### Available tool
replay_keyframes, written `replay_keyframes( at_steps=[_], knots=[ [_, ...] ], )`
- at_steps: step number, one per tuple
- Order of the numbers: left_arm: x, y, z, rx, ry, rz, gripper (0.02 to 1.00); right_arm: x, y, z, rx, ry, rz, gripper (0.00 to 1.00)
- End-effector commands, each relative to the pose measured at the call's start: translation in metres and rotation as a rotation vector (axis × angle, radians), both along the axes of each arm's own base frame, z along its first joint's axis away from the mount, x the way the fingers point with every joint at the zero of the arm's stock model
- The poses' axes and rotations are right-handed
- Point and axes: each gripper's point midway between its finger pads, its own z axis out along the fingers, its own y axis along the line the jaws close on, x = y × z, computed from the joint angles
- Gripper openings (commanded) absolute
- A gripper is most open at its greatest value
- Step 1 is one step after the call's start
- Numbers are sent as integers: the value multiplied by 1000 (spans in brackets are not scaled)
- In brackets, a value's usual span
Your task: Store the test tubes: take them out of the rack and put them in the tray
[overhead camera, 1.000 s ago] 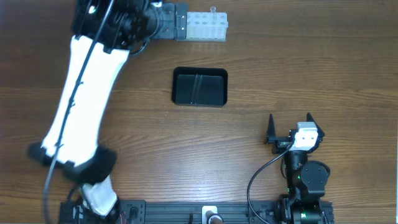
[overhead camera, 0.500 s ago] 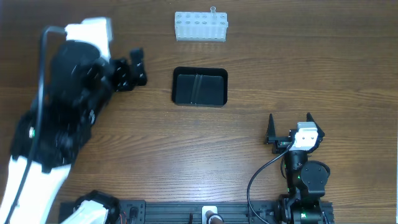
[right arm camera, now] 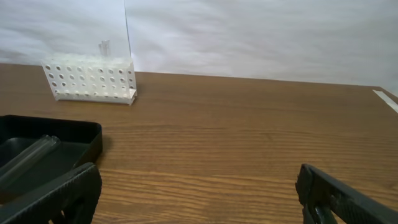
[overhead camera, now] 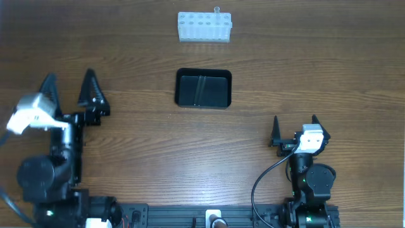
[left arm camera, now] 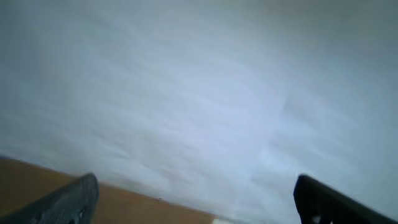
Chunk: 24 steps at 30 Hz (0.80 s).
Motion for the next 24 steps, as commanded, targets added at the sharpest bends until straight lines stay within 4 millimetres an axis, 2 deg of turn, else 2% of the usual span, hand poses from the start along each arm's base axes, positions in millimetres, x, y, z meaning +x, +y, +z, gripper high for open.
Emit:
replay_keyframes(
  at_steps=[1, 6, 13, 15, 24],
  knots=[
    [-20, 5, -12, 23, -139, -2, 998, 0, 1, -1, 5, 0, 9, 991],
    [-40, 10, -27, 35, -281, 27, 998, 0, 1, -1, 5, 0, 9, 991],
    [-38, 12, -75, 35, -261, 34, 996, 0, 1, -1, 5, 0, 9, 993],
    [-34, 12, -90, 33, -238, 34, 996, 0, 1, -1, 5, 0, 9, 993],
    [-14, 16, -172, 5, 104, 43, 998, 0, 1, -1, 5, 0, 9, 993]
  ],
)
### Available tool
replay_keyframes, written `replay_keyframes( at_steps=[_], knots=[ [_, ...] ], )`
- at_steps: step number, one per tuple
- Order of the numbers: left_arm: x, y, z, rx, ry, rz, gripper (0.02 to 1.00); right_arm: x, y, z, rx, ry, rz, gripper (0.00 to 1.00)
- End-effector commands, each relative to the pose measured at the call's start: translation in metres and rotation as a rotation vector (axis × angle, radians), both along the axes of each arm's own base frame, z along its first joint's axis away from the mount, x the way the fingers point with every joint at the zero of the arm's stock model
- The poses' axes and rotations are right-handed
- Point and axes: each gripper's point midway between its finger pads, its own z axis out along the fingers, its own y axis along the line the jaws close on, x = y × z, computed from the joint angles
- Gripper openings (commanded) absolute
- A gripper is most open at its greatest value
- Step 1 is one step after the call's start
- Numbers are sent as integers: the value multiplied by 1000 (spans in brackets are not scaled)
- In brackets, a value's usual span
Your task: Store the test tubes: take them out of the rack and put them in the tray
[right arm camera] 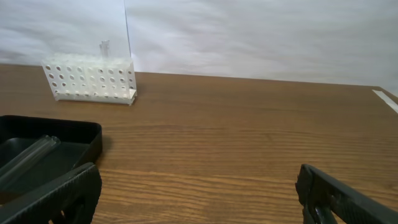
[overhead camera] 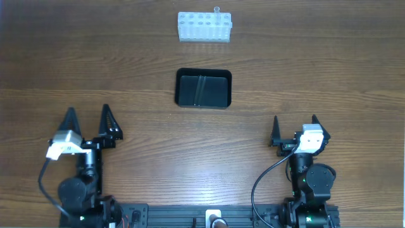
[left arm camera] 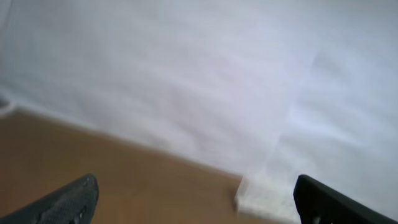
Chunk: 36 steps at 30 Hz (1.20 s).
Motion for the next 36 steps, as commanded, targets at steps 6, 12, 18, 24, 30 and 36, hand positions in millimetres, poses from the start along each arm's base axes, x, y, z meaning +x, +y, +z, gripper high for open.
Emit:
replay_keyframes(
  at_steps=[6, 12, 18, 24, 30, 36],
  knots=[
    [3, 2, -67, -26, 268, 7, 998, 0, 1, -1, 7, 0, 9, 993],
    [3, 2, -66, 191, 278, 20, 998, 0, 1, -1, 7, 0, 9, 991],
    [3, 2, -66, 191, 276, 20, 998, 0, 1, -1, 7, 0, 9, 991],
    [3, 2, -66, 191, 276, 20, 998, 0, 1, -1, 7, 0, 9, 991],
    [3, 2, -66, 191, 276, 19, 998, 0, 1, -1, 7, 0, 9, 993],
    [3, 2, -66, 190, 276, 20, 998, 0, 1, -1, 7, 0, 9, 991]
  ],
)
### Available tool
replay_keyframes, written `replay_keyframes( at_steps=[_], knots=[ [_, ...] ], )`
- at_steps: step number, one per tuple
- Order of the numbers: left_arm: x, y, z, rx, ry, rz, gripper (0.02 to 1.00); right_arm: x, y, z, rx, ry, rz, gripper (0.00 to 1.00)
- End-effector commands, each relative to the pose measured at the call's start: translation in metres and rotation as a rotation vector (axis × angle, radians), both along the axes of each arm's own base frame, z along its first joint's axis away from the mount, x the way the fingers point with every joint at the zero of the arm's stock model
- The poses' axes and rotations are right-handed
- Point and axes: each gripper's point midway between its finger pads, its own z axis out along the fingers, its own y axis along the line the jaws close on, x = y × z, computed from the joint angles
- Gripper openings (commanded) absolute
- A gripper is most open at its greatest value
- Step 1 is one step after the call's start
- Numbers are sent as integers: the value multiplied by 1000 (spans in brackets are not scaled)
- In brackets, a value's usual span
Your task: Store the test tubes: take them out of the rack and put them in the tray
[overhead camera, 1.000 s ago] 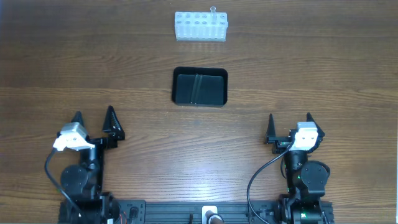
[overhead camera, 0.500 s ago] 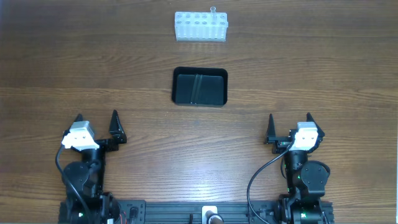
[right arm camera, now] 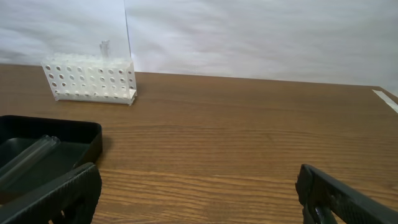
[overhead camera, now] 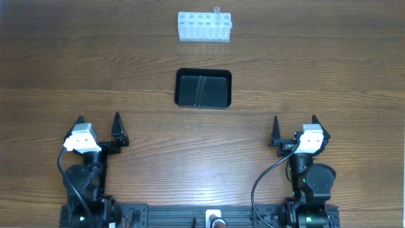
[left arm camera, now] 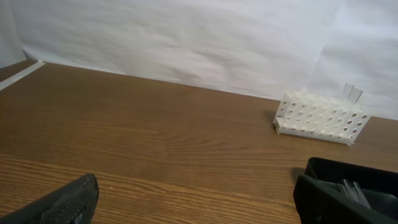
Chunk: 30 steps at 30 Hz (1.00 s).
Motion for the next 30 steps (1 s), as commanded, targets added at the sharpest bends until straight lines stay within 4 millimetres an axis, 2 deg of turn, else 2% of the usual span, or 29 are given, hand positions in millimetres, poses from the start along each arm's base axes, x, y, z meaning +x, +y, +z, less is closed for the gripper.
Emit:
replay_keyframes(
  at_steps=[1, 22, 25, 26, 28, 30],
  knots=[
    [0, 2, -1, 18, 0, 6, 998, 0, 1, -1, 7, 0, 9, 991],
    [0, 2, -1, 19, 0, 5, 996, 0, 1, -1, 7, 0, 9, 991],
    [0, 2, -1, 18, 1, 5, 998, 0, -12, 6, -53, -30, -66, 991],
    [0, 2, -1, 18, 0, 5, 998, 0, -9, 10, -48, -47, -52, 991],
    [0, 2, -1, 18, 0, 6, 998, 0, 3, 30, -4, -116, 18, 993],
    [0, 2, -1, 19, 1, 5, 998, -3, 6, 50, 61, -166, 35, 991]
  ],
)
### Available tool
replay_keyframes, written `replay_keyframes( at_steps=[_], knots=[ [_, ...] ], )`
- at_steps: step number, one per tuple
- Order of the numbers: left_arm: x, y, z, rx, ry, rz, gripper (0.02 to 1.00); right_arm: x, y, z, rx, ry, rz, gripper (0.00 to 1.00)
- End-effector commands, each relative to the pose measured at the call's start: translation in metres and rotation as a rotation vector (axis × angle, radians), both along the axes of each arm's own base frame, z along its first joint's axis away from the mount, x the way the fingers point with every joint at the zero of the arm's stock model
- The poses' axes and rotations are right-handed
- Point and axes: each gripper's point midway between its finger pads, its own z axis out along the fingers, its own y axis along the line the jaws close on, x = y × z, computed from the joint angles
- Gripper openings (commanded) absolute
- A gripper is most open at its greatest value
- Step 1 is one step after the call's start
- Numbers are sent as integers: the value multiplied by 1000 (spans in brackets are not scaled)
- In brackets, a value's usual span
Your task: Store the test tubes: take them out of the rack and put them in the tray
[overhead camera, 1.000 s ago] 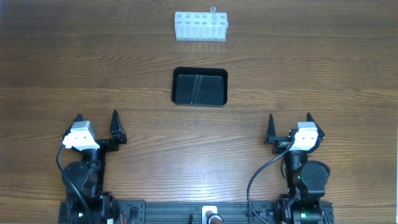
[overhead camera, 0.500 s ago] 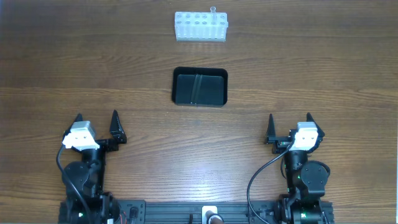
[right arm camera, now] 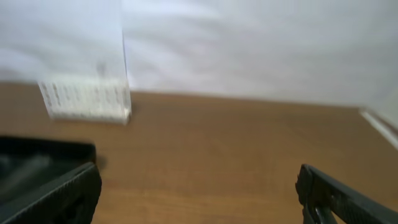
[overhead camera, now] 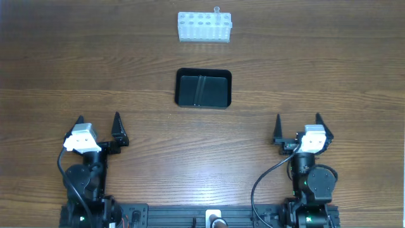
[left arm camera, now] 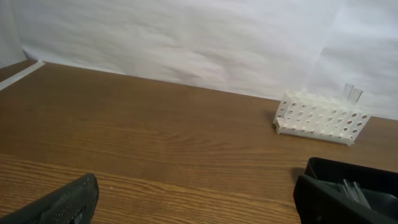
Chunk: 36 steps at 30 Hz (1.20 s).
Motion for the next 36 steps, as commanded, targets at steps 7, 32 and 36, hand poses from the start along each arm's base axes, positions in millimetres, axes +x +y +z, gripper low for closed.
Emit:
replay_keyframes(
  at_steps=[7, 32, 36],
  knots=[
    [0, 2, -1, 18, 0, 6, 998, -39, -36, 111, 222, -97, -197, 991],
    [0, 2, -1, 19, 0, 5, 998, 77, -34, 263, 6, 408, -204, 993],
    [0, 2, -1, 19, 0, 5, 996, 112, -39, 233, 95, 483, -265, 993]
  ],
)
